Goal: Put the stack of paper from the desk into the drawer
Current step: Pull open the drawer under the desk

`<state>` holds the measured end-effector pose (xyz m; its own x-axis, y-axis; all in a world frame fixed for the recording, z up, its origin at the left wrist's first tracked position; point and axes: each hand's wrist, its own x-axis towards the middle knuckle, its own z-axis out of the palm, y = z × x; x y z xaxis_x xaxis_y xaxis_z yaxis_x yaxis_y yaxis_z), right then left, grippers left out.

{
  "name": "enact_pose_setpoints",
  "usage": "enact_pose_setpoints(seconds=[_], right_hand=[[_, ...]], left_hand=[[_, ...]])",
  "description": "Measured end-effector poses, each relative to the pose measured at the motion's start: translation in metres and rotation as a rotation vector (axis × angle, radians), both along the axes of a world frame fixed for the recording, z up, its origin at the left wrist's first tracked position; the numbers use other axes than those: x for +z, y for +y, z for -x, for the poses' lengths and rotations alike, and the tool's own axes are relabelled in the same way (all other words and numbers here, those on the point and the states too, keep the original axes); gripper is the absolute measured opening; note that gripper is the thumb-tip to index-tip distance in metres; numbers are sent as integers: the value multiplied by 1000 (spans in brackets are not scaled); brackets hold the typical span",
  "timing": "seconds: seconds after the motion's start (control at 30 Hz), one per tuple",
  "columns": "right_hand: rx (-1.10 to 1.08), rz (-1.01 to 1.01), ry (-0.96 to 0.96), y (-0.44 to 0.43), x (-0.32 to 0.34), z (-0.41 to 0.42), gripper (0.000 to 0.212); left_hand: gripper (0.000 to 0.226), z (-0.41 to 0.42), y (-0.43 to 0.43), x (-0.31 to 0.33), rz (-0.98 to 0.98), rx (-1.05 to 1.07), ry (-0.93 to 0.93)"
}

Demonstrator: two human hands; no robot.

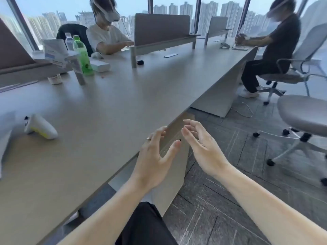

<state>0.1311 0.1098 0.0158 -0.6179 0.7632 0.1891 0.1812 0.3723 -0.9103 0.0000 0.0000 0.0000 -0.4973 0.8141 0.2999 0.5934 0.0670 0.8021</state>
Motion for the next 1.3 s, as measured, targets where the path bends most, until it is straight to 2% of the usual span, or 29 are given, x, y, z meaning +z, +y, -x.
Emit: enact_pose_setpoints(seconds=[0.13,0.27,0.33,0.5,0.6,0.77,0.9,1.0,1.3], right_hand=[[-39,97,-45,9,-22,1,42],[-96,184,-75,19,-45,13,38],[-133,238,-94,27,-60,23,39],[-282,505,-151,57,-102,51,36],[-300,673,-150,69,-118,66,31],[-295,790,-176,73,-126,90,29],[-322,790,-110,72,-130,98,26],[-343,709,-128,73,-133,96,25],[-274,654,-132,71,-132,91,32]], left_hand=[[72,0,7,-21,189,-99,224],[79,13,12,-41,374,-40,237],[84,20,12,-50,463,5,321],[89,25,10,-63,447,49,492],[88,27,11,-63,440,53,507],[87,28,13,-61,421,61,505],[88,30,16,-63,423,68,497],[88,32,19,-64,409,73,484],[90,35,21,-67,403,69,475]])
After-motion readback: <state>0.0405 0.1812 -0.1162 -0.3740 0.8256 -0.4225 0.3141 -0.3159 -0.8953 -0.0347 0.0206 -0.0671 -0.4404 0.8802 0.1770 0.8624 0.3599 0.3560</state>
